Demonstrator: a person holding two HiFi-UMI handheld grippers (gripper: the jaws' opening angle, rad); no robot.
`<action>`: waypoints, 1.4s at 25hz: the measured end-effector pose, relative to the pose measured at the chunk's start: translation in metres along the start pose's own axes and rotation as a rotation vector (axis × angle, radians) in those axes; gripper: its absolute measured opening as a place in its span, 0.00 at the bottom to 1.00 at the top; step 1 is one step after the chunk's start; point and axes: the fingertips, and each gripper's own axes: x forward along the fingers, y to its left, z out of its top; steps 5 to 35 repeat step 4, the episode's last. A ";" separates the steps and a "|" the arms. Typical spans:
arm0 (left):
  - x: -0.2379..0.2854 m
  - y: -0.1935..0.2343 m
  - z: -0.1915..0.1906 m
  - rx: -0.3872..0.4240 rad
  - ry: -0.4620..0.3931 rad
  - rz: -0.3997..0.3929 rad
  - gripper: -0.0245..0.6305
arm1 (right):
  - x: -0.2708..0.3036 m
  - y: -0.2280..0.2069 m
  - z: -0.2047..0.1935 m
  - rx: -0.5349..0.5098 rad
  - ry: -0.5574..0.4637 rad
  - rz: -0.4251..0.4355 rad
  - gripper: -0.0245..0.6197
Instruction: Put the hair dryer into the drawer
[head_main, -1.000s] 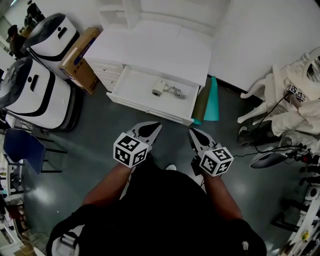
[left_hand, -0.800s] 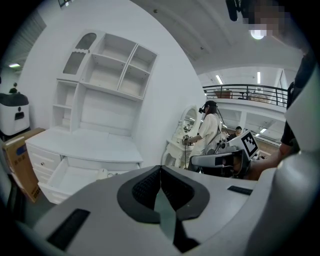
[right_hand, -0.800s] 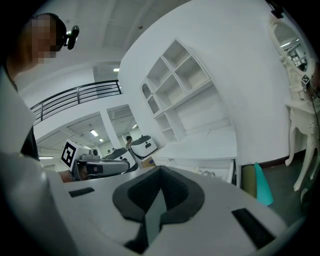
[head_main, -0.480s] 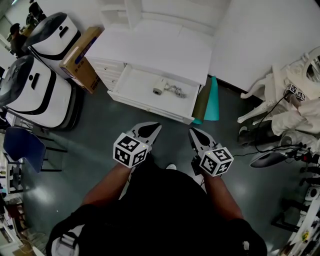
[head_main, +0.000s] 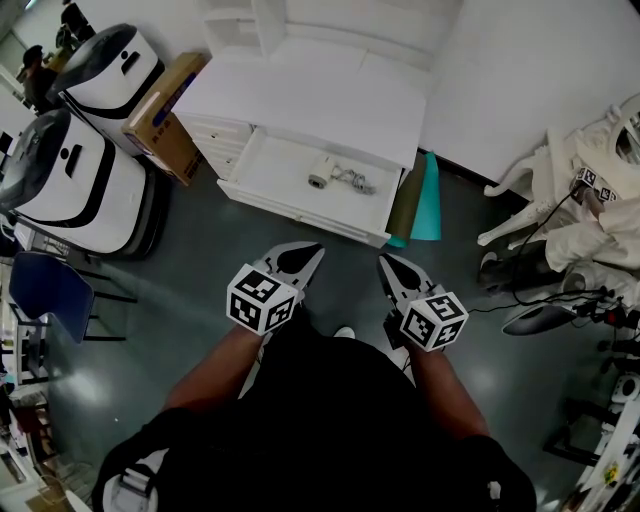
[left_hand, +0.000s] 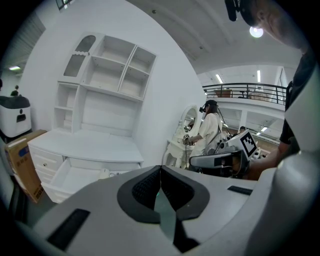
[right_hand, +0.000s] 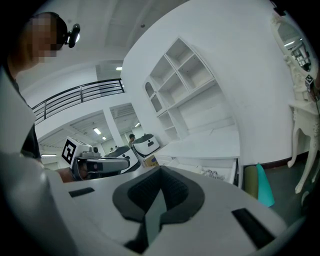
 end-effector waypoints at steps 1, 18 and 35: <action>0.000 0.000 0.001 0.001 0.000 0.000 0.05 | 0.000 0.000 0.000 -0.001 0.000 0.000 0.08; 0.002 0.000 0.003 0.003 -0.001 0.000 0.05 | 0.000 -0.002 0.002 -0.003 0.000 0.001 0.08; 0.002 0.000 0.003 0.003 -0.001 0.000 0.05 | 0.000 -0.002 0.002 -0.003 0.000 0.001 0.08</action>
